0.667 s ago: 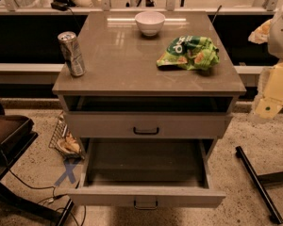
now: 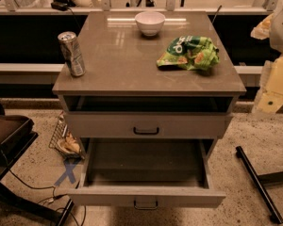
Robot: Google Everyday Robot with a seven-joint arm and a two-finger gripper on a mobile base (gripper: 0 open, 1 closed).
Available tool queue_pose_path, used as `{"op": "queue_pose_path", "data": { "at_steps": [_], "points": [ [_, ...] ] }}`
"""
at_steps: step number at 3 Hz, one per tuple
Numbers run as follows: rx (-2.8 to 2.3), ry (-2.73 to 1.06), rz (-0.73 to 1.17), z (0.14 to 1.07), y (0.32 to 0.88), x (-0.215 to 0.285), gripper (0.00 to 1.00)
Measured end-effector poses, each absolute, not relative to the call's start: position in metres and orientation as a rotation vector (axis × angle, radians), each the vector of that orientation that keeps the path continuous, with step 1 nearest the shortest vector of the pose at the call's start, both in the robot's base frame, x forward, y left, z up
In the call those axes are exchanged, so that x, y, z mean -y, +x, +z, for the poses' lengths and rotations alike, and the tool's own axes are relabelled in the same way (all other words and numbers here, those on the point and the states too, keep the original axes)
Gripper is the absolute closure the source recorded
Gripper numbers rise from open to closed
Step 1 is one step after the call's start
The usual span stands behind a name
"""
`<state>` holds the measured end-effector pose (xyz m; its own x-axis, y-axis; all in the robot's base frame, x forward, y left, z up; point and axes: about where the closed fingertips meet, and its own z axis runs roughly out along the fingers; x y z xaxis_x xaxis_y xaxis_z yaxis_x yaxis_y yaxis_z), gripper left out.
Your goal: Close middle drawer
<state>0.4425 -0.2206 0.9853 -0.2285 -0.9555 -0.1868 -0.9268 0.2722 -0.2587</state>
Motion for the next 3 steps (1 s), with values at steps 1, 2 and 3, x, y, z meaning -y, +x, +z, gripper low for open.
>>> {"op": "queue_pose_path", "data": {
  "at_steps": [1, 2, 3],
  "points": [
    [-2.258, -1.706, -0.047, 0.954, 0.445, 0.223, 0.00],
    [-2.233, -1.672, 0.109, 0.885, 0.441, 0.222, 0.00],
    [-2.178, -1.684, 0.142, 0.824, 0.430, 0.220, 0.00]
  ]
}}
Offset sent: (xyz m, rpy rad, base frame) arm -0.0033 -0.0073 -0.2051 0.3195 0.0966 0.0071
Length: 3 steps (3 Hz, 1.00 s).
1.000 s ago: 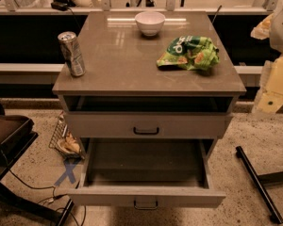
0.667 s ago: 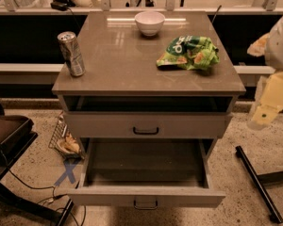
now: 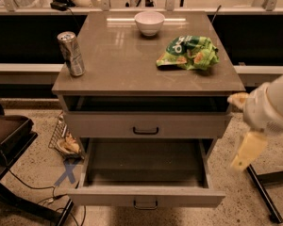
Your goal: Close middle drawer
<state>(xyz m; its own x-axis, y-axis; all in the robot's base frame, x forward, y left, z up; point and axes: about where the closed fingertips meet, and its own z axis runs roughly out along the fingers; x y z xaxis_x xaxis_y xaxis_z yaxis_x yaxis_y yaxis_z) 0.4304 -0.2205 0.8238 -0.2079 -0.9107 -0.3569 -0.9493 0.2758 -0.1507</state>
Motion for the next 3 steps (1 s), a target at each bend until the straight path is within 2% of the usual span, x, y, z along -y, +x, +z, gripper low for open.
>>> {"op": "queue_pose_path", "data": {
  "at_steps": [2, 3],
  "points": [
    [-2.206, -1.681, 0.178, 0.677, 0.368, 0.212, 0.00],
    [-2.347, -1.691, 0.106, 0.620, 0.343, 0.217, 0.00]
  ]
}}
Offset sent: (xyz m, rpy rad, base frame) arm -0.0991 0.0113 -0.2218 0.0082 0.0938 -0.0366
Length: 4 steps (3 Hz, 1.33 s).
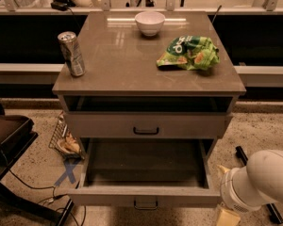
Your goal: Close middle drawer
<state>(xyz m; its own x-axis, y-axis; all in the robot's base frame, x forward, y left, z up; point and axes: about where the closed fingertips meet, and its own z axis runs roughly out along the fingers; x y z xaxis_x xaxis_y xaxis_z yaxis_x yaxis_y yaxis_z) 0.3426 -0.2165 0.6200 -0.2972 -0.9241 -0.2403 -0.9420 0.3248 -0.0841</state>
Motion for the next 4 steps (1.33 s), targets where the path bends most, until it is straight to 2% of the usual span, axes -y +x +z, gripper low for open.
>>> {"op": "queue_pose_path", "data": {
  "at_steps": [1, 4],
  "points": [
    [-2.314, -1.700, 0.107, 0.623, 0.339, 0.213, 0.00],
    [-2.093, -1.794, 0.506, 0.452, 0.316, 0.151, 0.72]
  ]
}}
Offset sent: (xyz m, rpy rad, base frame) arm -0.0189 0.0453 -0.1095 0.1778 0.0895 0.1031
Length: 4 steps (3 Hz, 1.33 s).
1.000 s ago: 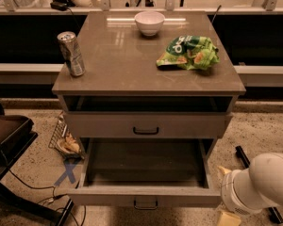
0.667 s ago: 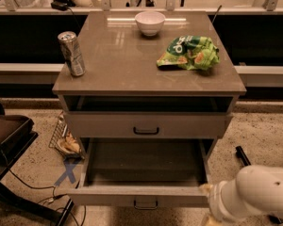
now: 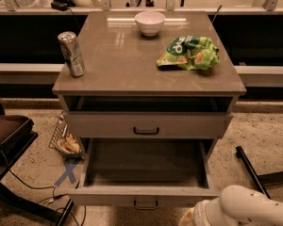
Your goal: Close middle drawer
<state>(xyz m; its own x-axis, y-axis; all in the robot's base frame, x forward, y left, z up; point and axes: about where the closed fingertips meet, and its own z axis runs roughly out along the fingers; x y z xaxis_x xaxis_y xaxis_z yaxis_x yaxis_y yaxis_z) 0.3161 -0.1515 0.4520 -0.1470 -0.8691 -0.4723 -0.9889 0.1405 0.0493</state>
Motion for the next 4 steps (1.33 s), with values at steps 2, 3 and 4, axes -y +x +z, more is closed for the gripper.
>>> {"op": "queue_pose_path", "data": {
  "at_steps": [2, 3, 4],
  "points": [
    [-1.961, -1.782, 0.692, 0.376, 0.352, 0.112, 1.00],
    [-1.921, -1.750, 0.709, 0.363, 0.380, 0.103, 1.00],
    [-1.918, -1.748, 0.708, 0.363, 0.382, 0.102, 1.00]
  ]
}}
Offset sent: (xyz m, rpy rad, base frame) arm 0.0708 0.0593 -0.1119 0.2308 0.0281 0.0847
